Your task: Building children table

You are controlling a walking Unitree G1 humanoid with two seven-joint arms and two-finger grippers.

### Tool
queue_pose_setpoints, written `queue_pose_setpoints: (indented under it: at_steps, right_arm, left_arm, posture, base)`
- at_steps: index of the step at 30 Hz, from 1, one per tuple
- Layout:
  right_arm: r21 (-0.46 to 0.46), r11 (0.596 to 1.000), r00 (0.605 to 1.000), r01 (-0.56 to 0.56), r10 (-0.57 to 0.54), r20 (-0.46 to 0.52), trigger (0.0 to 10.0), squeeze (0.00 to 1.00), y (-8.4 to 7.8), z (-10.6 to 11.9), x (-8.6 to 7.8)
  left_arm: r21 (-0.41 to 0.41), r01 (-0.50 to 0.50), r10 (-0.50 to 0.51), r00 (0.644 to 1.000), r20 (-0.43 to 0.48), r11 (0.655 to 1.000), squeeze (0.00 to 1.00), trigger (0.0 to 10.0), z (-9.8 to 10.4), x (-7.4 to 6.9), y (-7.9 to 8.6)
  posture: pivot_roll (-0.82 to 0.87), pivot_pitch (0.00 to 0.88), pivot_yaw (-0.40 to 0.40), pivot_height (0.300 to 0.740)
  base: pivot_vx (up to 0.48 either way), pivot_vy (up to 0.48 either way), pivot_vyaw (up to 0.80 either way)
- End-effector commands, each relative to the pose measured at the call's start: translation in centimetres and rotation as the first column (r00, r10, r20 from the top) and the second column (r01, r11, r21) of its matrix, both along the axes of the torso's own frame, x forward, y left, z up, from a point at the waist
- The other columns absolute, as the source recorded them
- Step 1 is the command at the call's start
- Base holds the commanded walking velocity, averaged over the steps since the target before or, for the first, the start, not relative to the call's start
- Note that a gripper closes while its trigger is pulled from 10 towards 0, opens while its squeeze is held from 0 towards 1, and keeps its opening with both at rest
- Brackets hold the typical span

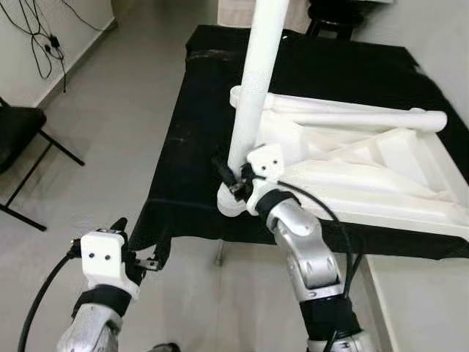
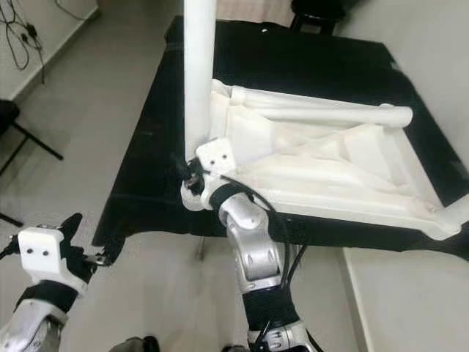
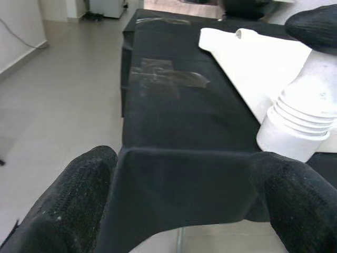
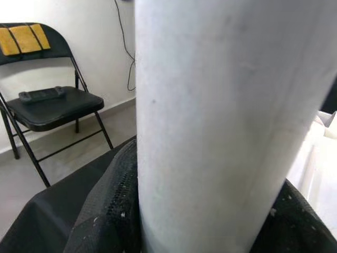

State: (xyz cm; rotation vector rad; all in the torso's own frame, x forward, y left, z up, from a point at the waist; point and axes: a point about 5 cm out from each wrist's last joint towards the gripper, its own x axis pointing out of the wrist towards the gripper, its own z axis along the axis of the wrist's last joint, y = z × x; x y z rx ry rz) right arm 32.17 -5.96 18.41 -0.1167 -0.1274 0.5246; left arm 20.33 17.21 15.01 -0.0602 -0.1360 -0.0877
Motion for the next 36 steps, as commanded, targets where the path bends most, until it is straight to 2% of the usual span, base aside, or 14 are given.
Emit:
queue_pose_setpoints:
  at_steps: [1,2,3,6,7,9,10,13,19,20,25,33,34,36]
  right_arm:
    - [-0.185,0.977,0.983,0.101,-0.127,-0.136,0.0,0.0,-2.0,-4.4,0.1]
    - [-0.177,0.98,0.982,0.094,-0.12,-0.145,0.0,0.0,-2.0,-4.4,0.2]
    - [-0.183,0.979,0.98,0.091,-0.121,-0.16,6.0,0.0,-2.1,-4.5,0.3]
    - [-0.183,0.979,0.98,0.091,-0.121,-0.16,6.0,0.0,-2.1,-4.5,0.3]
    - [-0.166,0.985,0.981,0.048,-0.077,-0.175,10.0,0.0,-1.8,-4.3,0.3]
    - [-0.114,0.993,0.981,-0.009,-0.013,-0.192,10.0,0.19,-1.4,-3.9,0.3]
    - [-0.063,0.995,0.978,-0.076,0.062,-0.199,10.0,1.0,-0.8,-3.3,0.1]
    - [-0.063,0.995,0.978,-0.076,0.062,-0.199,10.0,1.0,-0.8,-3.3,0.1]
    - [0.021,0.872,0.864,-0.489,0.488,-0.124,10.0,1.0,0.1,0.3,0.9]
    - [-0.02,0.818,0.814,-0.575,0.569,-0.122,10.0,0.0,0.1,0.9,1.4]
    - [-0.116,0.672,0.682,-0.731,0.717,-0.146,10.0,0.0,0.3,2.1,2.1]
    - [-0.098,0.634,0.641,-0.767,0.755,-0.134,10.0,0.0,2.0,4.5,3.8]
    - [-0.086,0.617,0.623,-0.782,0.772,-0.124,2.5,0.0,2.5,5.3,4.1]
    - [-0.079,0.595,0.6,-0.8,0.791,-0.121,0.0,0.0,2.9,5.8,4.2]
  left_arm:
    - [0.007,-0.008,0.008,1.0,-0.016,1.0,0.0,10.0,-0.5,-0.2,0.3]
    - [0.007,-0.017,0.017,1.0,-0.014,1.0,0.0,10.0,-0.5,-0.1,0.3]
    - [0.008,-0.02,0.02,1.0,-0.013,1.0,0.0,10.0,-0.5,-0.1,0.3]
    - [0.008,-0.02,0.02,1.0,-0.013,1.0,0.0,10.0,-0.5,-0.1,0.3]
    - [0.009,-0.02,0.02,1.0,-0.012,1.0,0.0,10.0,-0.5,0.0,0.3]
    - [0.009,-0.016,0.016,1.0,-0.012,1.0,0.0,10.0,-0.5,0.0,0.2]
    - [0.008,-0.012,0.012,1.0,-0.012,1.0,0.0,10.0,-0.4,0.0,0.1]
    - [0.008,-0.012,0.012,1.0,-0.012,1.0,0.0,10.0,-0.4,0.0,0.1]
    - [0.003,-0.004,0.004,1.0,-0.009,1.0,0.0,10.0,-0.2,-0.3,-0.2]
    - [0.003,-0.002,0.002,1.0,-0.009,1.0,0.0,10.0,-0.2,-0.4,-0.3]
    - [0.001,0.002,-0.002,1.0,-0.011,1.0,0.0,10.0,0.0,-1.0,-0.7]
    - [-0.003,0.01,-0.01,1.0,-0.024,1.0,0.0,10.0,0.2,-2.0,-1.0]
    - [-0.005,0.013,-0.013,0.999,-0.029,1.0,0.0,10.0,0.2,-2.3,-1.0]
    - [-0.007,0.018,-0.018,0.999,-0.034,1.0,0.0,10.0,0.3,-2.5,-1.1]
  posture:
    - [-0.15,0.158,-0.129,0.74]
    - [-0.14,0.15,-0.13,0.74]
    - [-0.14,0.147,-0.132,0.74]
    - [-0.14,0.147,-0.132,0.74]
    - [-0.14,0.144,-0.133,0.74]
    - [-0.14,0.147,-0.133,0.74]
    - [-0.14,0.15,-0.134,0.74]
    - [-0.14,0.15,-0.134,0.74]
    - [-0.12,0.175,-0.144,0.74]
    - [-0.11,0.184,-0.144,0.74]
    - [-0.09,0.209,-0.15,0.74]
    - [-0.06,0.253,-0.145,0.74]
    - [-0.05,0.259,-0.145,0.74]
    - [-0.05,0.263,-0.143,0.74]
  base:
    - [0.0,0.0,0.0]
    - [0.0,0.0,0.0]
    - [0.0,0.0,0.0]
    - [0.0,0.0,0.0]
    - [0.0,0.0,0.0]
    - [0.0,0.0,0.0]
    - [0.0,0.0,0.0]
    - [0.0,0.0,0.0]
    - [0.0,0.0,0.0]
    - [0.0,0.0,0.0]
    - [0.0,0.0,0.0]
    - [0.0,0.0,0.0]
    - [0.0,0.0,0.0]
    - [0.0,0.0,0.0]
